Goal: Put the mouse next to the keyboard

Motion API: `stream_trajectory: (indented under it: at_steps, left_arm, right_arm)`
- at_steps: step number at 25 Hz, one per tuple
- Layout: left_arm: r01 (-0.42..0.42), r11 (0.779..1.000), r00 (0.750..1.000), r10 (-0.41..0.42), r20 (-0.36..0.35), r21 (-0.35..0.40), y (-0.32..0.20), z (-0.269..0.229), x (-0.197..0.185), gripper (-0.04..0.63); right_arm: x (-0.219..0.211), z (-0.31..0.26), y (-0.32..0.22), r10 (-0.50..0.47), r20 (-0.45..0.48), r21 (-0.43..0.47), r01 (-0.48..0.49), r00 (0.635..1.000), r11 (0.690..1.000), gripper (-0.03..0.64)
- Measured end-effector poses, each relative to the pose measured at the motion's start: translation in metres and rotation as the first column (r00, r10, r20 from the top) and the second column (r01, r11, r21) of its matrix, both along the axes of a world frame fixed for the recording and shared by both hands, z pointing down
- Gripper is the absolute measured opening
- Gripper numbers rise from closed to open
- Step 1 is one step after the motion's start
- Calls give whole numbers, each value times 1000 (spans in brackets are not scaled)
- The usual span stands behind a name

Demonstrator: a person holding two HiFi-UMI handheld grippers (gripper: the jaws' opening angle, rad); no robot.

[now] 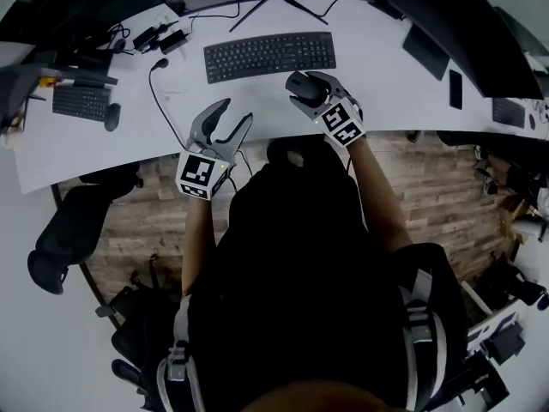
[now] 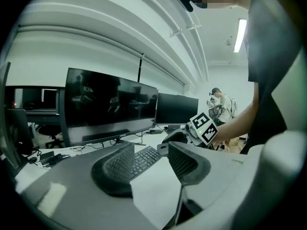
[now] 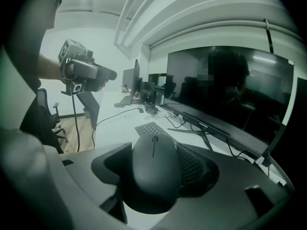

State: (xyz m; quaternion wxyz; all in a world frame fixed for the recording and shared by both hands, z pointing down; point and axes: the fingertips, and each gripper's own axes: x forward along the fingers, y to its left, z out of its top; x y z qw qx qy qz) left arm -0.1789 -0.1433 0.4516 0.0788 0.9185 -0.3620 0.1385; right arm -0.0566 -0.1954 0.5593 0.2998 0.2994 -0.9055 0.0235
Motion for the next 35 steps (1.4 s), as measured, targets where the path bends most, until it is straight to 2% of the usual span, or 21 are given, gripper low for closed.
stream_trajectory:
  at_steps: [13, 35]
  left_arm:
    - [-126, 992, 992, 126, 23, -15, -31, 3, 52, 209]
    - [-154, 987, 986, 157, 49, -55, -69, 11, 118, 209]
  right_arm:
    - [66, 6, -13, 156, 10, -7, -156, 988, 988, 295]
    - [137, 18, -51, 223, 41, -41, -222, 974, 974, 295]
